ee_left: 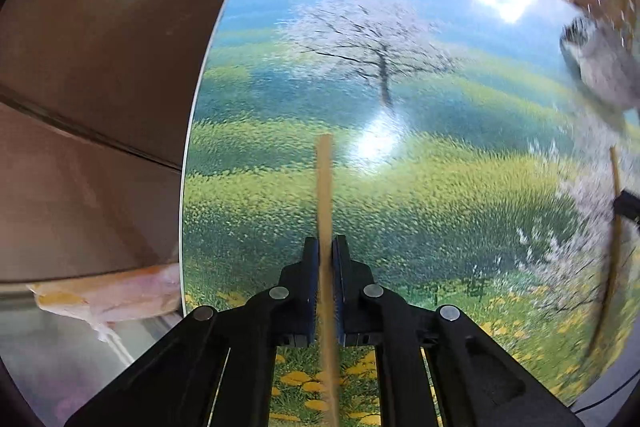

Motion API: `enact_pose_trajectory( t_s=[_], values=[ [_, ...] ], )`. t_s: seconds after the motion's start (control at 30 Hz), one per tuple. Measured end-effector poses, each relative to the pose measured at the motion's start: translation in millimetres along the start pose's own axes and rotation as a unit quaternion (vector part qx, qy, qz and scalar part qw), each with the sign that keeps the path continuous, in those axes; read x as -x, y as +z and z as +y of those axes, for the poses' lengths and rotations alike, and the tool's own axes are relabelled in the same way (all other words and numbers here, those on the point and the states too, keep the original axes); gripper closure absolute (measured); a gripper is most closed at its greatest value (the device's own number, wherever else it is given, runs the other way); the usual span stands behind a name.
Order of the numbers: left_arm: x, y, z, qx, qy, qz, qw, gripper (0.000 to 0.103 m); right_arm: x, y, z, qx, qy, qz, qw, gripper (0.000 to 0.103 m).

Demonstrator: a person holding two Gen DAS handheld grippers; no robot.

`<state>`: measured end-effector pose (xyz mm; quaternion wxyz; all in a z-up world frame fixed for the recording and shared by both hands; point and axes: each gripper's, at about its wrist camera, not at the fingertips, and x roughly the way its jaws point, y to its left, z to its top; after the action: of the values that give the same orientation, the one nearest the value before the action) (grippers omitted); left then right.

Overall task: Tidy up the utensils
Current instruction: 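Close the left tool on a wooden chopstick while the right tool grasps another chopstick, then lift both chopsticks upright and carry them over the wire holder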

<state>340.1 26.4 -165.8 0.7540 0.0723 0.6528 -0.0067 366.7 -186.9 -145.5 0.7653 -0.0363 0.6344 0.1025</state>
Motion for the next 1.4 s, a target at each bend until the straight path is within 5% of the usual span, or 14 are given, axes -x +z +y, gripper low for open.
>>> enact_pose_trajectory(
  t_s=[0.13, 0.37, 0.67, 0.87, 1.1, 1.2, 1.4],
  values=[
    [3.9, 2.7, -20.8, -0.006, -0.015, 0.02, 0.9997, 0.096, -2.3, 5.4, 15.5, 0.004, 0.013, 0.008, 1.0, 0.096],
    [19.2, -27.9, -26.4, 0.021, -0.053, -0.029, 0.998, 0.096, 17.4, -14.6, 22.7, -0.017, 0.051, -0.049, 0.997, 0.097],
    [108.2, -67.0, -48.1, 0.03, -0.125, -0.175, 0.9763, 0.096, 94.3, -79.2, 1.5, -0.054, 0.113, -0.2, 0.972, 0.097],
    [182.9, -56.8, -40.3, 0.027, -0.172, -0.276, 0.9453, 0.096, 171.7, -91.8, -29.9, -0.08, 0.101, -0.311, 0.942, 0.097],
    [270.5, -19.8, -67.1, 0.021, -0.229, -0.397, 0.8886, 0.096, 252.9, -71.4, -44.0, -0.071, 0.093, -0.449, 0.886, 0.097],
    [290.6, -1.7, -83.5, 0.008, -0.247, -0.431, 0.8679, 0.096, 271.3, -55.7, -50.1, -0.063, 0.088, -0.492, 0.864, 0.097],
    [308.4, 44.2, -112.7, -0.008, -0.273, -0.47, 0.8395, 0.096, 286.4, -18.9, -69.2, -0.06, 0.076, -0.543, 0.834, 0.097]
  ],
)
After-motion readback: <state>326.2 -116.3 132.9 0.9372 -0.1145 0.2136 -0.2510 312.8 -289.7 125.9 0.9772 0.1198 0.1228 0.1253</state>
